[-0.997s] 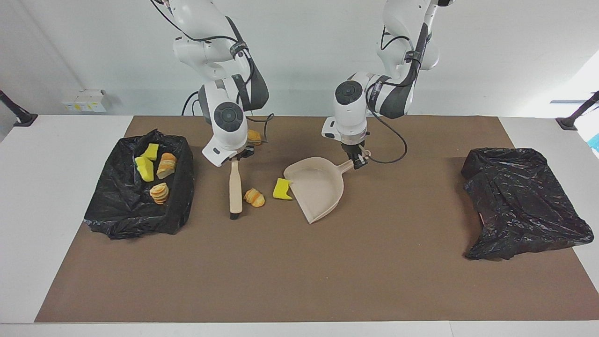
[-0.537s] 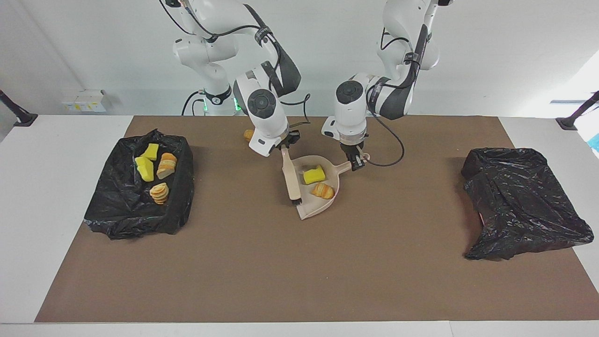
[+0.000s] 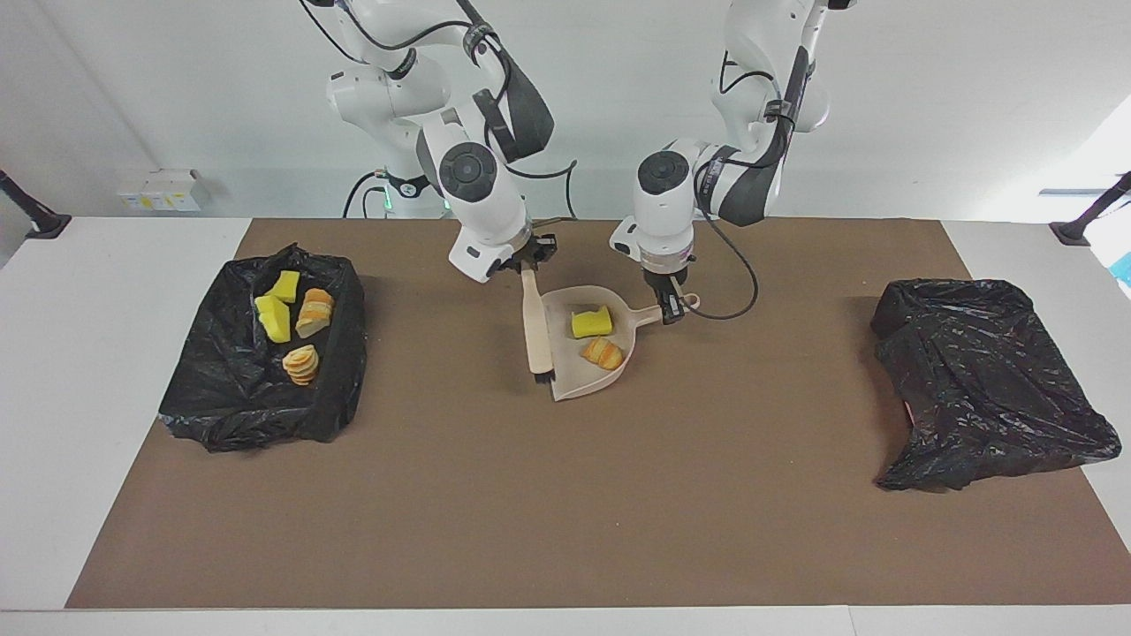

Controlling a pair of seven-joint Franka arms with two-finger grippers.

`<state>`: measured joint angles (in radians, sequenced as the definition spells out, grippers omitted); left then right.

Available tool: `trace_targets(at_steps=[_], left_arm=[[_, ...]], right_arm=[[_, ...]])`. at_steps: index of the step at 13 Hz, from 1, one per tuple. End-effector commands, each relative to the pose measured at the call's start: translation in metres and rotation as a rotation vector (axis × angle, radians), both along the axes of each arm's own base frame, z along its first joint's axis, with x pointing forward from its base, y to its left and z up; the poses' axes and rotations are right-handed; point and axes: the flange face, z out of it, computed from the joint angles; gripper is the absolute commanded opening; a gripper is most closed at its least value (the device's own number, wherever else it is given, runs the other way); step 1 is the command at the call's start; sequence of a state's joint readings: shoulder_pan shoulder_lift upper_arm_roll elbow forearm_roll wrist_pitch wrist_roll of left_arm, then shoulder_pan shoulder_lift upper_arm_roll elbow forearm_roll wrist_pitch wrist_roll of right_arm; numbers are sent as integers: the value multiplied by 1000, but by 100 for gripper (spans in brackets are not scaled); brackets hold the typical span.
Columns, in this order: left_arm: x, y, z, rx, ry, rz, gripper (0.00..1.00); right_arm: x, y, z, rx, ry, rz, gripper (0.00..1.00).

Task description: Sweep and dump trash in bin

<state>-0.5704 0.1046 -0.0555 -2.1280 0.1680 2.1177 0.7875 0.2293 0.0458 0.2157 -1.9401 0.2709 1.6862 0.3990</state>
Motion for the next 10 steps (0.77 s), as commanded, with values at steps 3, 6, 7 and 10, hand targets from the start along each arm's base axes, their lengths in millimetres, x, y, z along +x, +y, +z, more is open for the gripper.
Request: trace_targets(at_steps=[3, 6, 7, 10], left_arm=[[-16, 6, 5, 21, 13, -45, 0], [-15, 8, 5, 21, 14, -48, 0], [-14, 8, 5, 22, 15, -47, 0], [-16, 7, 5, 23, 19, -73, 0]], right_arm=[[-82, -23, -8, -136, 24, -192, 0], [-136, -26, -21, -245, 7, -247, 0], [-150, -27, -24, -280, 11, -290, 0], [-189, -37, -30, -381, 46, -378, 0]])
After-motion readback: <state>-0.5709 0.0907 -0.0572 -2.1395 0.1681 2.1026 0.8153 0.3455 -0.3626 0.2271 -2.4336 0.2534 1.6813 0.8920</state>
